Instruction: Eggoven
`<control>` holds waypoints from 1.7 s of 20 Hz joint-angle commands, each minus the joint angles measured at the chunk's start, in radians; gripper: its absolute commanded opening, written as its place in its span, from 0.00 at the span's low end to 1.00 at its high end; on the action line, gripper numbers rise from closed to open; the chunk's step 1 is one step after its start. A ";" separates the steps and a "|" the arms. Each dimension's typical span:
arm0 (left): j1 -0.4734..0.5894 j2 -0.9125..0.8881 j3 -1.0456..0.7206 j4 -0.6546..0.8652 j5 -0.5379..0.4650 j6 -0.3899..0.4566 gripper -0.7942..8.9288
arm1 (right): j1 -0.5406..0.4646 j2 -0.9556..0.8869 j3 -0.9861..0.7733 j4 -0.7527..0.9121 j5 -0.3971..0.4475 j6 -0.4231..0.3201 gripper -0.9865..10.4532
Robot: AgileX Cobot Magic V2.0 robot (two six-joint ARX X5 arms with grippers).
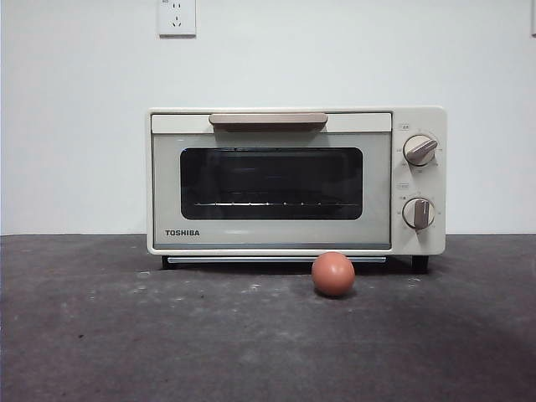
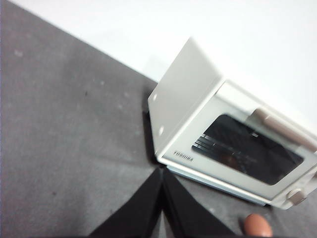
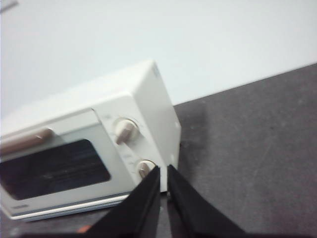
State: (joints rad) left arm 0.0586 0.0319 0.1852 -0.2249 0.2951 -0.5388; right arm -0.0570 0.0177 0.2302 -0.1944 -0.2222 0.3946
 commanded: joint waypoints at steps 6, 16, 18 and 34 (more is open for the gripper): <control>0.002 0.134 0.221 -0.150 0.134 0.113 0.09 | 0.002 0.141 0.213 -0.204 -0.140 -0.067 0.09; -0.008 0.333 0.445 -0.402 0.349 0.320 0.09 | 0.003 0.383 0.437 -0.494 -0.468 -0.253 0.09; -0.018 0.354 0.466 -0.434 0.382 0.338 0.09 | 0.010 0.416 0.465 -0.555 -0.516 -0.293 0.09; -0.055 0.386 0.484 -0.531 0.394 0.396 0.09 | 0.117 0.484 0.507 -0.661 -0.465 -0.343 0.43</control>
State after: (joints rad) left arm 0.0048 0.4133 0.6537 -0.7639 0.6857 -0.1619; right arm 0.0586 0.4961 0.7193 -0.8677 -0.6868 0.0383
